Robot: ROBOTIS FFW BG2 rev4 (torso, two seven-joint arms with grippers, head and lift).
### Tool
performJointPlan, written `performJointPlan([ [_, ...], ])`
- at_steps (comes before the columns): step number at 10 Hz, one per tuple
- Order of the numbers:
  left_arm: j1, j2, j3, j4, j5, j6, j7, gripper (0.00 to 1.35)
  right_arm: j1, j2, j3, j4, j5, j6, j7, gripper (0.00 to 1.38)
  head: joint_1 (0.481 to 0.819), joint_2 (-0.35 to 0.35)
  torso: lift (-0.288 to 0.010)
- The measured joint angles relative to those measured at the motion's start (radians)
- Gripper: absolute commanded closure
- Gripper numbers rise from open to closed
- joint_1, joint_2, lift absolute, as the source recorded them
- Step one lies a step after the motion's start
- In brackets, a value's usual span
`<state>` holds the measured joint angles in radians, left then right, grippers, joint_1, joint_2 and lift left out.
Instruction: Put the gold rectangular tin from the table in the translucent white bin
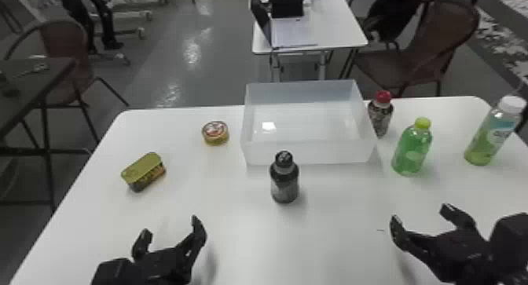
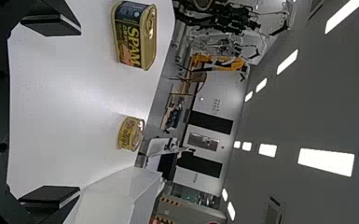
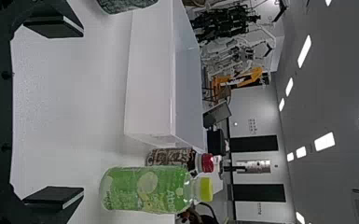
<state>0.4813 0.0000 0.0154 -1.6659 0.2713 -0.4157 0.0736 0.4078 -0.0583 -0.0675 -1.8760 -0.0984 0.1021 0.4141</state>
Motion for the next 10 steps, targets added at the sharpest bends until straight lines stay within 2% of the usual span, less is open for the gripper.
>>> performJointPlan([
  [7, 0.001, 0.0, 0.008, -0.002, -0.026, 0.009, 0.006, 0.1, 0.003, 0.0, 0.0, 0.0, -0.002, 0.002, 0.0, 0.1, 0.695, 0.126, -0.128],
  [9, -0.008, 0.0, 0.063, -0.004, -0.052, 0.063, -0.028, 0.1, 0.005, 0.0, 0.0, 0.0, -0.003, 0.005, 0.0, 0.1, 0.695, 0.145, -0.128],
  [10, -0.022, 0.0, 0.108, -0.006, -0.073, 0.101, -0.075, 0.1, 0.006, 0.0, 0.0, 0.0, -0.004, 0.006, 0.0, 0.1, 0.695, 0.163, -0.128],
])
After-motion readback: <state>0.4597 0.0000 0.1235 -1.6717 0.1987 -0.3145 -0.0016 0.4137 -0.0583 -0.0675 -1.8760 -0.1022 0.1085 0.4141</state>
